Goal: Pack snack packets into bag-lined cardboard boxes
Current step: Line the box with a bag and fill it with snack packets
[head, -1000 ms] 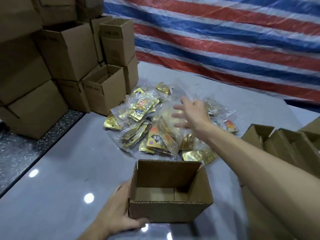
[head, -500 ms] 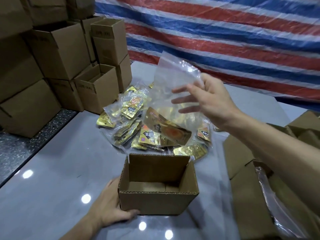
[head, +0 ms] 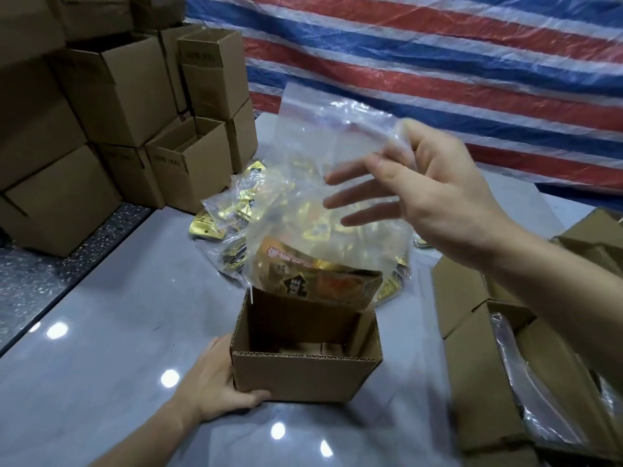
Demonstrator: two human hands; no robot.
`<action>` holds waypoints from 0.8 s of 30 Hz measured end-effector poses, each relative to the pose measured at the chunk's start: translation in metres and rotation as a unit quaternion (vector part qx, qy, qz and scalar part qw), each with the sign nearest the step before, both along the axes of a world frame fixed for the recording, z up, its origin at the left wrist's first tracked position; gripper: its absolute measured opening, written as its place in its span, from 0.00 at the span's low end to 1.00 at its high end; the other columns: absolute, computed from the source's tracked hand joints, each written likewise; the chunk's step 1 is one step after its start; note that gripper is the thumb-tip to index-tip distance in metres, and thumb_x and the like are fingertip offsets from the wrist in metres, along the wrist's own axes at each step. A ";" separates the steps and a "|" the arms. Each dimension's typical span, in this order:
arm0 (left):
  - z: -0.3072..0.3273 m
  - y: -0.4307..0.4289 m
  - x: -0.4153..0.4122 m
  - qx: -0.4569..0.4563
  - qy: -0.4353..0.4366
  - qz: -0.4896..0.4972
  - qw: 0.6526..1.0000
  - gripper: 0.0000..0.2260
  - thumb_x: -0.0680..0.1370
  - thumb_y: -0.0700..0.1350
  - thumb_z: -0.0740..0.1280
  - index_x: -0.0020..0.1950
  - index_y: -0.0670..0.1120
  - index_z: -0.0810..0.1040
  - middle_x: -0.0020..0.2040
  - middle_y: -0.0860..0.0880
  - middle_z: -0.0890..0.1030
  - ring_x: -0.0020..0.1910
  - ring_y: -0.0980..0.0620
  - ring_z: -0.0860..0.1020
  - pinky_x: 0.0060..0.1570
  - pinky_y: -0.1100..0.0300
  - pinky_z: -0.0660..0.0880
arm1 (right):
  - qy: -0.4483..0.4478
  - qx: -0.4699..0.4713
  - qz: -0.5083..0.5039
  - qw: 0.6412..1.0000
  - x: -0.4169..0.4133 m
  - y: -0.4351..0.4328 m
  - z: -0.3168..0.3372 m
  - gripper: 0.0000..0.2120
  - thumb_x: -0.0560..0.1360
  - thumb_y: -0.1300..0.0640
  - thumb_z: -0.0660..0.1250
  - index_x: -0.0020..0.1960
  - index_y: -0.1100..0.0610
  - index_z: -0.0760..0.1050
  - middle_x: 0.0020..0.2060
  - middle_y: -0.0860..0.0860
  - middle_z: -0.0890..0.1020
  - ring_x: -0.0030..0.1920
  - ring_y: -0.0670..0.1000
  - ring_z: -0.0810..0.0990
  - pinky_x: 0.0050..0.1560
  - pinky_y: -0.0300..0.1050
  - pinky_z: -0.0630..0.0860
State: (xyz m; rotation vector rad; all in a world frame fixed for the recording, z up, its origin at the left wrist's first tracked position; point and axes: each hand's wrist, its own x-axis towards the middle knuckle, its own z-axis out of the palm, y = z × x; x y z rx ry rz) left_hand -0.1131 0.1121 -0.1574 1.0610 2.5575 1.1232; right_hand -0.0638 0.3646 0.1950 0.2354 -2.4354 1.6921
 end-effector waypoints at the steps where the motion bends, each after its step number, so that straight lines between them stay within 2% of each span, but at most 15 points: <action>1: 0.000 0.000 0.000 -0.004 0.003 0.000 1.000 0.22 0.63 0.67 0.75 0.53 0.73 0.70 0.53 0.70 0.74 0.56 0.67 0.72 0.53 0.66 0.69 | -0.009 -0.005 -0.001 1.000 0.003 -0.001 -0.004 0.13 0.84 0.67 0.55 0.42 0.58 0.60 0.49 0.61 0.85 0.46 0.61 0.87 0.45 0.70 0.80; 3: 0.000 0.001 0.001 -0.009 0.006 0.003 1.000 0.23 0.63 0.68 0.75 0.54 0.71 0.71 0.54 0.71 0.72 0.57 0.68 0.70 0.54 0.66 0.68 | -0.028 -0.009 -0.003 1.000 0.010 -0.002 -0.014 0.11 0.84 0.67 0.55 0.43 0.60 0.61 0.48 0.61 0.85 0.46 0.60 0.87 0.45 0.68 0.80; 7: 0.002 0.001 0.000 0.003 0.003 0.011 1.000 0.25 0.63 0.68 0.75 0.55 0.61 0.75 0.54 0.67 0.72 0.58 0.66 0.70 0.56 0.61 0.70 | -0.058 -0.015 0.005 0.998 0.023 -0.007 -0.035 0.08 0.83 0.67 0.55 0.49 0.73 0.62 0.47 0.60 0.85 0.46 0.58 0.87 0.45 0.64 0.81; 11: 0.009 0.004 0.000 0.005 0.003 0.006 1.000 0.23 0.64 0.67 0.75 0.54 0.59 0.78 0.53 0.63 0.75 0.56 0.61 0.72 0.58 0.55 0.72 | -0.072 -0.037 0.039 0.996 0.033 -0.010 -0.052 0.08 0.83 0.68 0.56 0.46 0.69 0.62 0.48 0.60 0.85 0.46 0.59 0.87 0.46 0.62 0.82; 14: 0.011 0.005 0.000 -0.007 0.006 -0.002 1.000 0.27 0.64 0.67 0.75 0.59 0.57 0.79 0.57 0.59 0.78 0.60 0.57 0.73 0.63 0.54 0.70 | -0.067 -0.041 0.079 0.994 0.034 -0.013 -0.065 0.11 0.82 0.65 0.58 0.42 0.65 0.61 0.47 0.60 0.85 0.47 0.60 0.86 0.46 0.63 0.82; 15: 0.011 0.005 0.000 -0.012 0.007 -0.005 1.000 0.29 0.64 0.67 0.74 0.61 0.56 0.79 0.58 0.58 0.78 0.61 0.56 0.73 0.65 0.54 0.69 | -0.062 -0.013 0.076 0.995 0.032 -0.013 -0.071 0.12 0.80 0.63 0.59 0.40 0.62 0.60 0.47 0.61 0.85 0.47 0.61 0.86 0.47 0.64 0.81; 17: 0.011 0.004 0.000 -0.013 0.008 -0.005 1.000 0.30 0.64 0.69 0.73 0.62 0.55 0.80 0.61 0.58 0.77 0.63 0.55 0.72 0.67 0.56 0.67 | -0.048 0.114 0.041 0.992 0.024 -0.008 -0.085 0.15 0.78 0.59 0.64 0.37 0.56 0.60 0.44 0.62 0.84 0.49 0.64 0.83 0.49 0.68 0.76; 20: 0.013 0.004 0.002 -0.016 0.015 -0.001 1.000 0.30 0.64 0.69 0.73 0.59 0.52 0.81 0.58 0.58 0.76 0.60 0.54 0.72 0.63 0.59 0.66 | -0.066 0.259 0.018 0.964 0.015 -0.001 -0.107 0.18 0.74 0.61 0.71 0.34 0.56 0.63 0.35 0.56 0.78 0.46 0.60 0.81 0.46 0.63 0.75; 22: 0.015 0.004 0.003 -0.013 0.012 0.007 1.000 0.30 0.63 0.69 0.72 0.58 0.51 0.81 0.57 0.58 0.75 0.59 0.56 0.72 0.61 0.59 0.68 | -0.069 0.341 0.015 0.937 0.013 0.002 -0.120 0.13 0.70 0.66 0.69 0.36 0.58 0.65 0.33 0.52 0.74 0.40 0.57 0.75 0.43 0.59 0.75; 24: 0.017 0.004 0.004 0.005 0.010 0.017 1.000 0.33 0.63 0.70 0.72 0.60 0.51 0.81 0.59 0.59 0.74 0.59 0.60 0.70 0.61 0.57 0.69 | -0.071 0.405 0.007 0.911 0.010 0.004 -0.128 0.10 0.67 0.67 0.65 0.41 0.55 0.67 0.36 0.49 0.75 0.40 0.56 0.74 0.39 0.54 0.74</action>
